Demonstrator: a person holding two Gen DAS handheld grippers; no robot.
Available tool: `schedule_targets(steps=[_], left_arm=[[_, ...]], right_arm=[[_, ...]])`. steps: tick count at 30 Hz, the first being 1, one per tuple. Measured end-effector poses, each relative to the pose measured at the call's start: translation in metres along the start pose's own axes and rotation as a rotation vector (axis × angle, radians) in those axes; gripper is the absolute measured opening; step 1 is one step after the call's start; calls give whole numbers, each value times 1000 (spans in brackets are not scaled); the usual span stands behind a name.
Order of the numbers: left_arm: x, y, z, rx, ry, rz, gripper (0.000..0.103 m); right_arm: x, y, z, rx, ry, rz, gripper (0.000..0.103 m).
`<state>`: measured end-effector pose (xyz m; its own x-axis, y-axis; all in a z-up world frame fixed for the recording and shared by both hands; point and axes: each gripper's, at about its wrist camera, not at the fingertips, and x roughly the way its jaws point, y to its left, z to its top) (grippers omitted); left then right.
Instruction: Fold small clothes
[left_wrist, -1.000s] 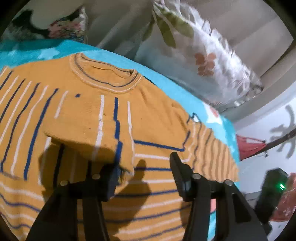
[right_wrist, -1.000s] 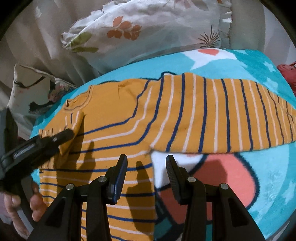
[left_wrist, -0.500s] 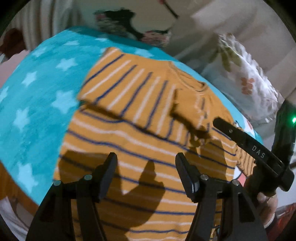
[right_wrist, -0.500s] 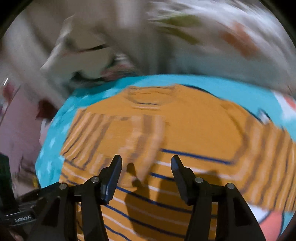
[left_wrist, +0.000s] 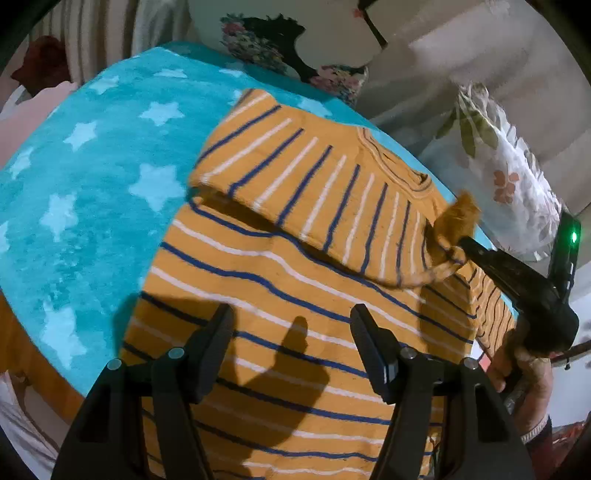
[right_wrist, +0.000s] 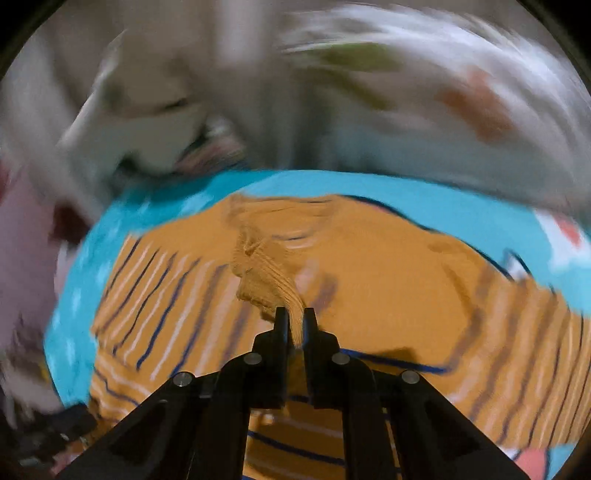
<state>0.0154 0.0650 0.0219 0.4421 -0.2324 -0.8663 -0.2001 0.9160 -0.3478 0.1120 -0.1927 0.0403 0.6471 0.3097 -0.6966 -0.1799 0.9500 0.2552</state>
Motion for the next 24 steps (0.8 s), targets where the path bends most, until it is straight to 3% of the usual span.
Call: schedule_targets(steps=[3, 9, 14, 17, 19, 21, 24], left_arm=[[6, -12, 0, 32, 14, -6, 64], [17, -38, -3, 92, 52, -34, 64], [22, -66, -9, 160, 71, -58, 64], [27, -85, -15, 204, 90, -71, 64], [30, -97, -20, 235, 109, -79, 64], [32, -105, -25, 257, 121, -83, 64], [33, -116, -34, 290, 132, -84, 64]], right_arm=[[-5, -52, -9, 180, 14, 6, 6], [-12, -111, -41, 345, 36, -17, 7], [-58, -164, -77, 479, -14, -1, 7], [-94, -209, -108, 605, -57, -35, 7], [-122, -241, -133, 687, -93, -83, 12], [-150, -276, -159, 782, -135, -148, 36], [-178, -314, -186, 887, -194, -177, 39]])
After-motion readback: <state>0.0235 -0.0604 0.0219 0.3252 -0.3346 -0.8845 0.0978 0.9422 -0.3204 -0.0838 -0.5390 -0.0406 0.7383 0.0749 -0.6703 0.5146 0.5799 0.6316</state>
